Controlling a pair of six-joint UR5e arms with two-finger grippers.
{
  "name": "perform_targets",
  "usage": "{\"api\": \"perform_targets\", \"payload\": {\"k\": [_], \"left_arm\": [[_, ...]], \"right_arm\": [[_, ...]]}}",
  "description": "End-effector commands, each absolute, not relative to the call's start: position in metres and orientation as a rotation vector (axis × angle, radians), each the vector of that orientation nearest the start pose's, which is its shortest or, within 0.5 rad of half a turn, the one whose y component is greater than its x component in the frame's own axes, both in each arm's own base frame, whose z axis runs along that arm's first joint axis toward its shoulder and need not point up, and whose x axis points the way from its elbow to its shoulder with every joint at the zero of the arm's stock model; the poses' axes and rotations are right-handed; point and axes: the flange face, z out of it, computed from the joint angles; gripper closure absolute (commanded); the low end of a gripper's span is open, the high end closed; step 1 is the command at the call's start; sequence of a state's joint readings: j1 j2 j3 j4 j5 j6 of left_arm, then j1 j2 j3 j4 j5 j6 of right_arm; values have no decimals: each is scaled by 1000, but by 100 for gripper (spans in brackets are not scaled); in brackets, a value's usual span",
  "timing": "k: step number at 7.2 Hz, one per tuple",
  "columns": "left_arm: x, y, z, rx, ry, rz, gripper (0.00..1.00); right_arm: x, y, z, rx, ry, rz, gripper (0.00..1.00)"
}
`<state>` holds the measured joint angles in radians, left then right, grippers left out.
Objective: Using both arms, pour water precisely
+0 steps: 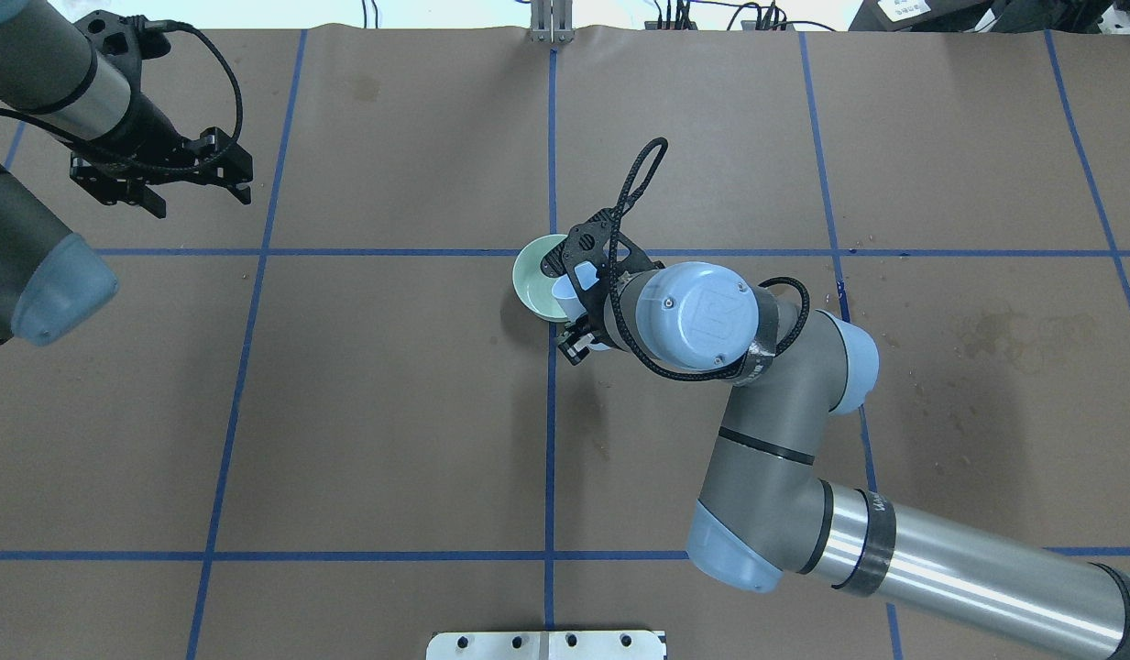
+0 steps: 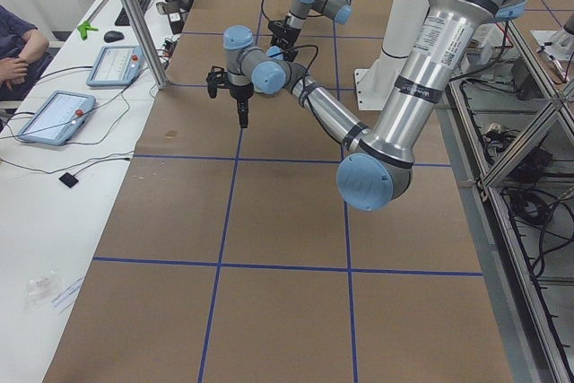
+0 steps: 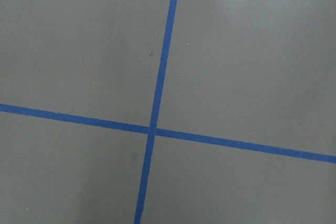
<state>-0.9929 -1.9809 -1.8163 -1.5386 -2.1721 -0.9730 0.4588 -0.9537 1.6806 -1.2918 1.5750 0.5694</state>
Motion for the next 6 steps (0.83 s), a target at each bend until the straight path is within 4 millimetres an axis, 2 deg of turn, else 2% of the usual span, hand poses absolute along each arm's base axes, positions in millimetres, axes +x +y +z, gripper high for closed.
{"api": "perform_targets", "payload": {"k": [1, 4, 6], "left_arm": [[268, -551, 328, 20, 832, -187, 0], [266, -549, 333, 16, 829, -188, 0], [266, -549, 333, 15, 829, -190, 0]], "right_arm": [[-561, -432, 214, 598, -740, -514, 100], [-563, -454, 220, 516, -754, -524, 100], [-567, -469, 203, 452, -746, -542, 100]]}}
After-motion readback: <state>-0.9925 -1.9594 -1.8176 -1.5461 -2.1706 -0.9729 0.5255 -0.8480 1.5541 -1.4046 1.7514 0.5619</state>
